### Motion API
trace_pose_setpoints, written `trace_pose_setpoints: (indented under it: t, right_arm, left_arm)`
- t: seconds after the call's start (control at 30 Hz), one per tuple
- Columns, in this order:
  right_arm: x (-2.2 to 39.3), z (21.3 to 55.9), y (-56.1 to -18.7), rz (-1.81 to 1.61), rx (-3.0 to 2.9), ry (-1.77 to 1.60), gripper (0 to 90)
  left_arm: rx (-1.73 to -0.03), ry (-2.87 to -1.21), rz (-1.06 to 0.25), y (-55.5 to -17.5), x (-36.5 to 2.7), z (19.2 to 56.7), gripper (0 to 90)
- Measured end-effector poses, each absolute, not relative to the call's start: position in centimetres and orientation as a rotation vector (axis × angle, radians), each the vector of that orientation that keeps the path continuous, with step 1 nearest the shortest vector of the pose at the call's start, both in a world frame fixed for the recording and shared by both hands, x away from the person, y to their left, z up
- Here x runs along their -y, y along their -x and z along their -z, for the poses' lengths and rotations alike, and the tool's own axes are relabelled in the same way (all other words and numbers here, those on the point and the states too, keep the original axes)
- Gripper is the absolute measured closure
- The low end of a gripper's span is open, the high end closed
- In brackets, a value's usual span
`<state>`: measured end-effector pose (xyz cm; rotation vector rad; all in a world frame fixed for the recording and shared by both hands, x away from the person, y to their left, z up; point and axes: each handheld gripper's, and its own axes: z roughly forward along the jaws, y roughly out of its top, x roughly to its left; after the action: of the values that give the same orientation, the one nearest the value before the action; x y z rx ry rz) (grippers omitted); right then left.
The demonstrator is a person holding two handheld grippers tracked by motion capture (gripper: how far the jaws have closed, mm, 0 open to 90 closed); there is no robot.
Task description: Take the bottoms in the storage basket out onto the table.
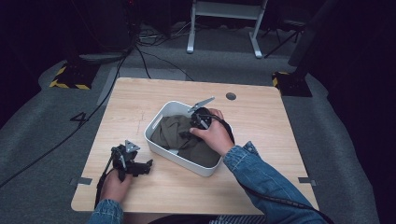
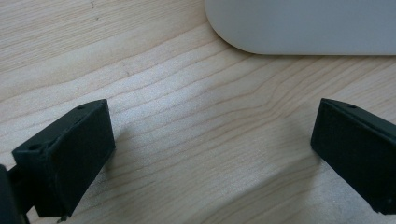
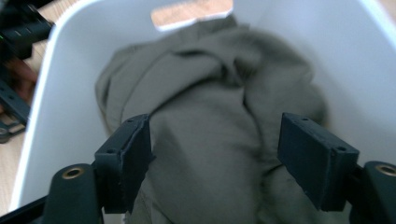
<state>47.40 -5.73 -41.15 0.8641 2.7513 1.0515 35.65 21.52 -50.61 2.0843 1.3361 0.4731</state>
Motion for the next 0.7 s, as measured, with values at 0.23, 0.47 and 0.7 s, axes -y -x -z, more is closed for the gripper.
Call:
trace_pose_setpoints:
  t: [0.23, 0.47, 0.7]
  right_arm:
    - [4.7, 43.5, -47.7, -0.917, -2.798, -0.952, 18.7]
    - [4.4, 44.8, -47.9, -0.822, -2.826, -0.993, 19.2]
    - [3.5, 46.5, -47.5, -0.623, -2.862, -0.747, 14.8]
  left_arm:
    - [-1.336, -2.085, -0.473, -35.6, -21.5, 50.6, 0.0]
    - [-1.336, -2.084, -0.473, -35.6, -21.5, 50.6, 0.0]
    - [-1.336, -2.084, -0.473, -35.6, -21.5, 50.6, 0.0]
